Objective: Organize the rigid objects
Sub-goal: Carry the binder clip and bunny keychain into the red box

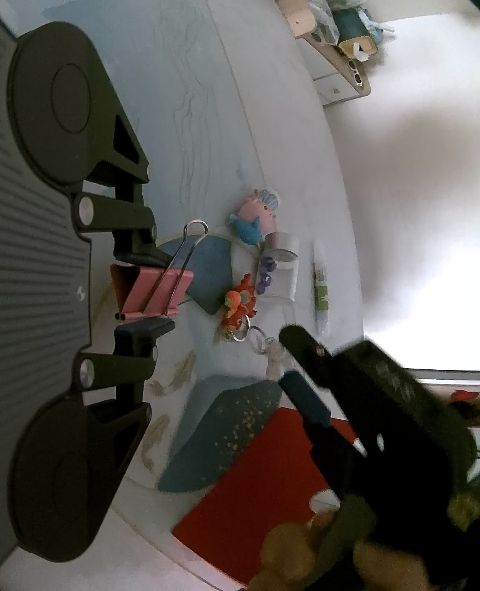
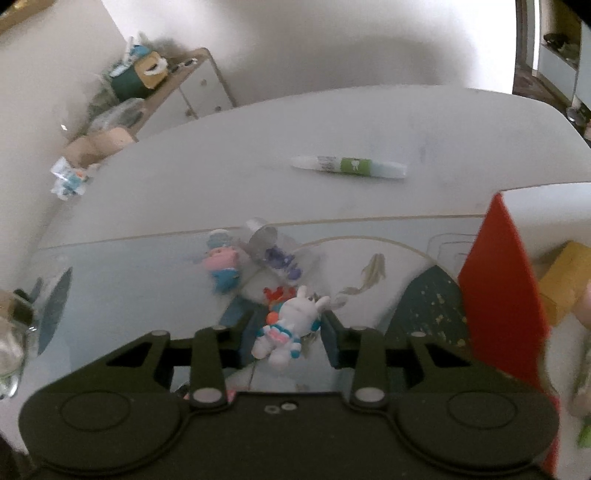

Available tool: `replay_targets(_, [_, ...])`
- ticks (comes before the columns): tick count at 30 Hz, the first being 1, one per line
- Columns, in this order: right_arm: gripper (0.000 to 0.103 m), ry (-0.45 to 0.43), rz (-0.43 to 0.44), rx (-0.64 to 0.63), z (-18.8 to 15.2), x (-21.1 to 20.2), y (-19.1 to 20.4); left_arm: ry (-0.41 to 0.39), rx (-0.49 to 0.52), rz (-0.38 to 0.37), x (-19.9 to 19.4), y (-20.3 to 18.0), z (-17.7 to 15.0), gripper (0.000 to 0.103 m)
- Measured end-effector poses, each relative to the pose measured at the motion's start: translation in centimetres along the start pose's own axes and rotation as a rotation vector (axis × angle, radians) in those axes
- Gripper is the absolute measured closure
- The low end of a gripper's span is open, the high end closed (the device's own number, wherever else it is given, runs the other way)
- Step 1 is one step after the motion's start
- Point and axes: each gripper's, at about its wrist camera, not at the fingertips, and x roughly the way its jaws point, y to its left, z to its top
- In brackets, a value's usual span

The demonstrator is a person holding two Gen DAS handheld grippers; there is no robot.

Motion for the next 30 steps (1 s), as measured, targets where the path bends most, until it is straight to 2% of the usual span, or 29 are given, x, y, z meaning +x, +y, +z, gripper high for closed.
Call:
replay_targets(6, [0.067,-0.041,0.05,-0.026,-0.7,-4.3,0.0,-0.013,-0.021,-0.01,-1.8,0.5,1.2,0.074])
replay_targets(12, [0.067,-0.085,0.075,-0.049,-1.3,-8.1,-0.4,-0.038,0.012,0.008,-4.0,0.1,2.7,0.074])
replay_targets(17, [0.067,-0.103,0.084,-0.055,-1.5,-10.4,-1.3,-0.032,-0.016,-0.023,-5.3,-0.4,4.4,0.074])
replay_targets(30, [0.067,-0.173,0.066,-0.037,-2.7,-15.9,-7.6,-0.038,-0.011,-0.072,-7.1,-5.9,8.4,0.074])
